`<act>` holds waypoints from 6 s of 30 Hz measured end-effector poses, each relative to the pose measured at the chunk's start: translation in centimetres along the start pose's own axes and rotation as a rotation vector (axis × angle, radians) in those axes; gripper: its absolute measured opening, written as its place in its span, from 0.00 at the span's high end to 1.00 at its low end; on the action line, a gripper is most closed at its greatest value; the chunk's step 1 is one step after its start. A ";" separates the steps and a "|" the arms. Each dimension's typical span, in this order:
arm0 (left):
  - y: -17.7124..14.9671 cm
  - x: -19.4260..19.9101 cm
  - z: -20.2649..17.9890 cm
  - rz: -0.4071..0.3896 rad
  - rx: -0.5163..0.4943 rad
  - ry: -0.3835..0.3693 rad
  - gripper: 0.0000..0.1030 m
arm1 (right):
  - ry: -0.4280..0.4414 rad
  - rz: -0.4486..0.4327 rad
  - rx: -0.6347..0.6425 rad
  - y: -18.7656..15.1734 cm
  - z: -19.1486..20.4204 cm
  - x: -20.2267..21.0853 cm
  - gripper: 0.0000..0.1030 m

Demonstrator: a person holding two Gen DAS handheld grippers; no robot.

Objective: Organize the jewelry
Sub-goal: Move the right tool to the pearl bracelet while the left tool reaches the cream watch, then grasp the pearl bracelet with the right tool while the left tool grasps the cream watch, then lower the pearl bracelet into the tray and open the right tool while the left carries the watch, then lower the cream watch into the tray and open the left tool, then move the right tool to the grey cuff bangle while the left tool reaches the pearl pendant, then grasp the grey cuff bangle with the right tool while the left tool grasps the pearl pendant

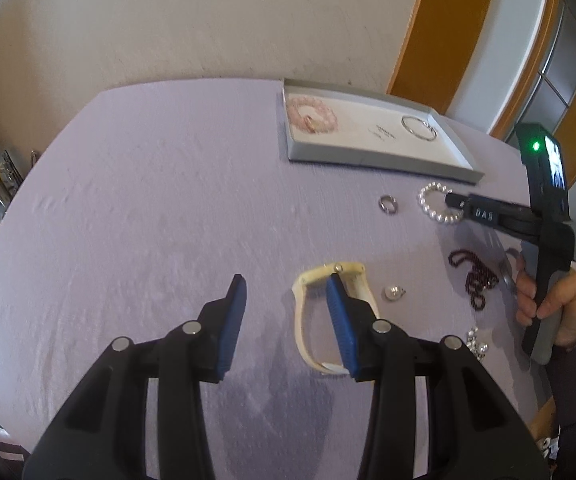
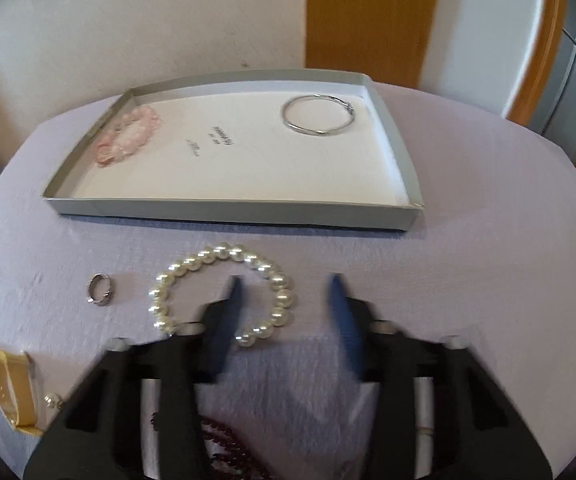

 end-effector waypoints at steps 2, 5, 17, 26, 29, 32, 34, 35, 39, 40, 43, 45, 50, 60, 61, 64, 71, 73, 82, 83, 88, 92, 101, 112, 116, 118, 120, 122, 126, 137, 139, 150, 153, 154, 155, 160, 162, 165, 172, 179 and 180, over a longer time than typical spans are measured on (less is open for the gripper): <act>-0.3 -0.3 -0.3 0.010 -0.005 -0.004 0.59 | 0.006 0.009 -0.007 0.1 -0.1 0.1 0.90; -0.7 -0.6 -0.7 0.022 -0.009 -0.012 0.59 | 0.010 0.011 -0.019 0.1 -0.3 0.2 0.90; -1.4 -2.7 -1.7 0.067 -0.044 0.012 0.65 | 0.080 -0.060 -0.093 1.7 -1.2 2.6 0.90; -0.6 -3.7 -2.1 0.051 -0.051 0.030 0.97 | 0.129 -0.105 -0.074 2.7 -0.4 4.9 0.90; 0.5 -2.6 -2.2 0.021 -0.039 0.016 0.97 | 0.140 -0.122 -0.068 3.1 -0.2 5.8 0.90; 2.0 -1.5 -2.3 -0.014 -0.029 0.005 0.97 | 0.152 -0.142 -0.068 3.6 -0.3 6.9 0.90; 3.1 -0.8 -2.4 -0.034 -0.020 -0.002 0.97 | 0.154 -0.151 -0.066 3.8 -0.4 7.3 0.90; 3.4 -0.5 -2.5 -0.040 -0.017 -0.005 0.97 | 0.153 -0.155 -0.064 4.0 -0.5 7.6 0.90; 4.5 0.4 -2.9 -0.063 -0.011 -0.017 0.97 | 0.148 -0.166 -0.064 4.2 -0.8 8.3 0.90; 4.7 0.5 -2.9 -0.066 -0.009 -0.020 0.97 | 0.146 -0.169 -0.065 4.3 -0.9 8.5 0.90; 4.9 0.7 -3.1 -0.070 -0.008 -0.024 0.97 | 0.142 -0.172 -0.065 4.3 -1.1 8.7 0.90; 4.7 0.8 -3.1 -0.067 -0.008 -0.022 0.97 | 0.141 -0.172 -0.065 4.3 -1.2 8.8 0.90; 4.7 0.6 -3.2 -0.057 -0.007 -0.025 0.97 | 0.140 -0.180 -0.061 4.3 -1.2 9.1 0.90; 7.1 -0.3 -3.1 -0.057 0.009 -0.030 0.97 | 0.150 -0.220 -0.055 7.2 -1.2 9.9 0.90; 7.5 -0.5 -3.3 -0.056 0.010 -0.032 0.97 | 0.151 -0.223 -0.054 7.6 -1.1 9.8 0.90; 9.2 -1.5 -4.0 -0.055 0.006 -0.038 0.97 | 0.158 -0.226 -0.048 8.9 -0.9 9.1 0.90; 14.2 -4.7 -5.7 -0.060 0.002 -0.045 0.97 | 0.154 -0.207 -0.021 11.6 -0.9 6.1 0.90; 15.6 -5.9 -6.2 -0.059 -0.003 -0.045 0.97 | 0.147 -0.202 -0.007 12.1 -1.0 5.2 0.90; 18.2 -10.0 -7.0 -0.034 -0.008 -0.044 0.96 | 0.142 -0.161 -0.008 13.3 -2.4 1.3 0.51; 18.2 -10.2 -7.0 -0.032 -0.009 -0.043 0.96 | 0.141 -0.169 -0.011 13.3 -2.7 1.3 0.49; 18.1 -11.4 -6.9 -0.015 -0.005 -0.042 0.96 | 0.139 -0.153 -0.009 13.0 -3.1 0.4 0.49; 18.3 -12.0 -7.0 -0.007 -0.001 -0.042 0.96 | 0.136 -0.147 0.000 12.8 -3.0 0.2 0.49; 19.2 -13.4 -7.7 0.001 0.012 -0.041 0.81 | 0.136 -0.124 0.017 12.0 -3.0 -0.6 0.49; 18.8 -12.2 -6.6 -0.022 0.019 -0.023 0.70 | 0.135 -0.119 0.026 11.0 -3.0 -0.1 0.49; 18.4 -11.0 -5.6 -0.030 0.022 -0.014 0.70 | 0.136 -0.125 0.033 10.6 -2.5 0.8 0.49; 18.0 -10.2 -5.2 -0.036 0.023 -0.012 0.70 | 0.137 -0.131 0.037 10.4 -2.3 1.6 0.49; 17.6 -9.3 -4.9 -0.045 0.022 -0.010 0.69 | 0.137 -0.139 0.041 10.2 -2.0 2.4 0.49; 17.1 -8.2 -4.5 -0.058 0.022 -0.006 0.65 | 0.136 -0.146 0.041 9.8 -1.9 3.3 0.49; 15.7 -6.0 -3.7 -0.076 0.022 -0.006 0.63 | 0.136 -0.161 0.038 8.9 -1.8 5.4 0.49; 9.3 -1.3 -2.9 -0.085 0.005 -0.025 0.60 | 0.113 -0.204 0.022 4.3 -2.6 10.8 0.42; 8.2 -0.7 -2.8 -0.087 0.004 -0.026 0.59 | 0.112 -0.204 0.015 3.4 -2.9 11.2 0.41; 2.4 0.7 -3.2 -0.064 0.015 -0.037 0.56 | 0.102 -0.183 0.000 -2.2 -4.3 12.5 0.34; 1.5 0.9 -3.3 -0.060 0.018 -0.039 0.51 | 0.097 -0.169 -0.004 -3.6 -4.8 12.4 0.30; 1.1 0.9 -3.3 -0.060 0.018 -0.038 0.51 | 0.095 -0.162 -0.007 -4.3 -5.1 12.3 0.29; 0.7 0.9 -3.3 -0.060 0.017 -0.037 0.49 | 0.094 -0.152 -0.009 -4.8 -5.4 12.1 0.28; -1.0 0.5 -4.1 -0.044 0.012 -0.036 0.48 | 0.085 -0.109 -0.021 -7.3 -6.5 11.2 0.26; -1.6 0.2 -4.5 -0.034 0.010 -0.037 0.48 | 0.084 -0.088 -0.022 -8.2 -6.8 10.7 0.26; -2.4 -0.3 -5.3 -0.016 0.002 -0.039 0.48 | 0.082 -0.061 -0.007 -9.1 -6.7 10.1 0.25; -3.5 -0.5 -7.2 -0.019 -0.040 -0.031 0.48 | 0.054 -0.032 0.043 -9.3 -6.0 9.1 0.23; -4.2 -0.8 -7.9 -0.033 -0.070 -0.036 0.48 | 0.049 -0.017 0.082 -8.2 -5.2 7.9 0.23; -4.2 -0.8 -7.9 -0.033 -0.073 -0.040 0.48 | 0.053 -0.018 0.081 -8.2 -5.2 7.9 0.24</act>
Point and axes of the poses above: each gripper's, at about its wrist camera, not at the fingertips, and x roughly against the way its jaws point, z to its left, y to its top, the point moved 8 cm from there along -x, roughly the way its jaws point, and after that the axes turned 11 degrees about y, right-handed, at the moved point
